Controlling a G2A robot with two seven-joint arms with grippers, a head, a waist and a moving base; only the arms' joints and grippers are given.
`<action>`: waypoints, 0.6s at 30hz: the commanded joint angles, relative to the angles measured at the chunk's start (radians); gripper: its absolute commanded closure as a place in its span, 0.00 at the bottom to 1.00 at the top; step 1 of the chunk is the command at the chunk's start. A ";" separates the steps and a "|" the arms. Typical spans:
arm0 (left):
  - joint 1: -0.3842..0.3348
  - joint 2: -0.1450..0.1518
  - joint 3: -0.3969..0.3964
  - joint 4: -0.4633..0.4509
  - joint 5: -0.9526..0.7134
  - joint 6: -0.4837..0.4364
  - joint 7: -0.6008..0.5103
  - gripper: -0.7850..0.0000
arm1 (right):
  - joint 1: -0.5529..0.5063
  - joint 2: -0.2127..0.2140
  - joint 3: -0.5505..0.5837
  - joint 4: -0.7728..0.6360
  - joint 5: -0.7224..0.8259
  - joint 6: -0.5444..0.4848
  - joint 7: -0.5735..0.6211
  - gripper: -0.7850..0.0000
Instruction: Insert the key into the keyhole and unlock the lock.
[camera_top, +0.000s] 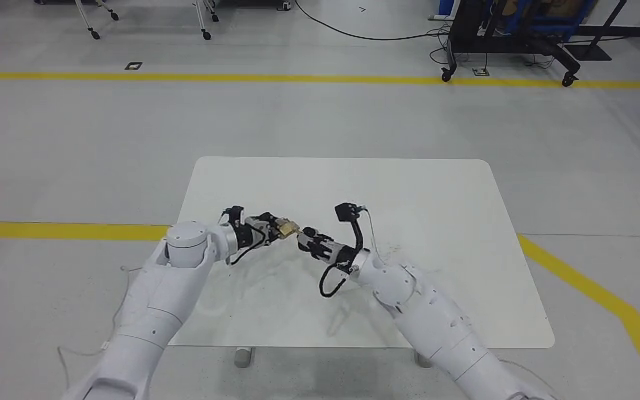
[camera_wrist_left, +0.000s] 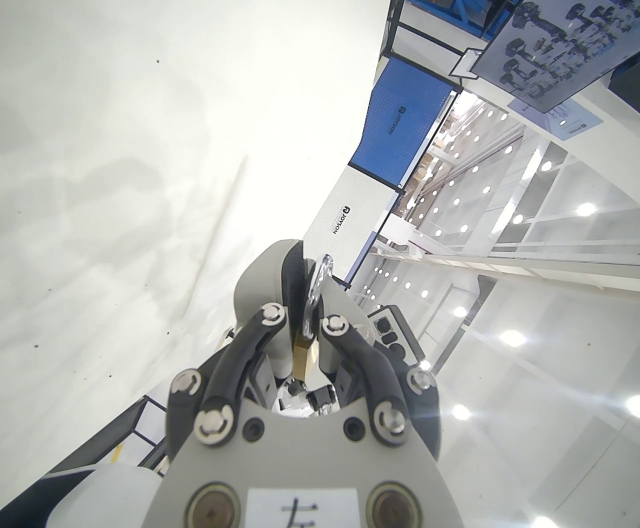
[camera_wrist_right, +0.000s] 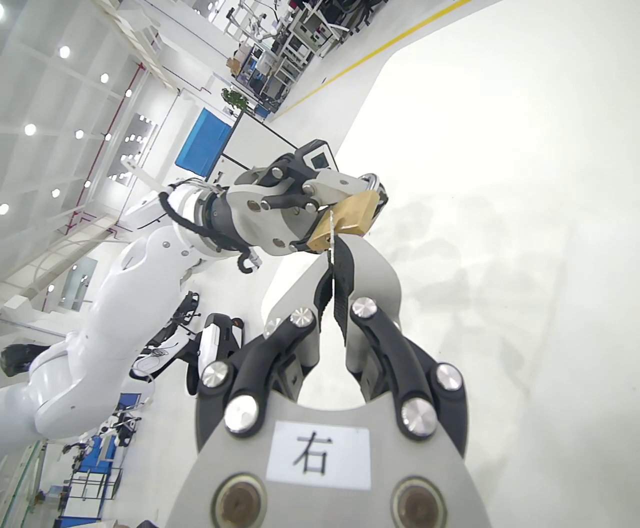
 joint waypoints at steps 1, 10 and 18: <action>0.003 0.001 -0.008 -0.003 -0.005 -0.013 0.011 1.00 | -0.017 0.001 0.017 -0.014 0.087 0.000 0.026 1.00; 0.046 0.009 -0.041 -0.077 0.014 -0.113 0.062 1.00 | -0.016 -0.004 0.096 -0.010 0.622 0.282 0.290 1.00; 0.082 0.014 -0.046 -0.137 0.076 -0.182 0.108 1.00 | 0.007 -0.014 0.080 0.013 0.668 0.304 0.261 1.00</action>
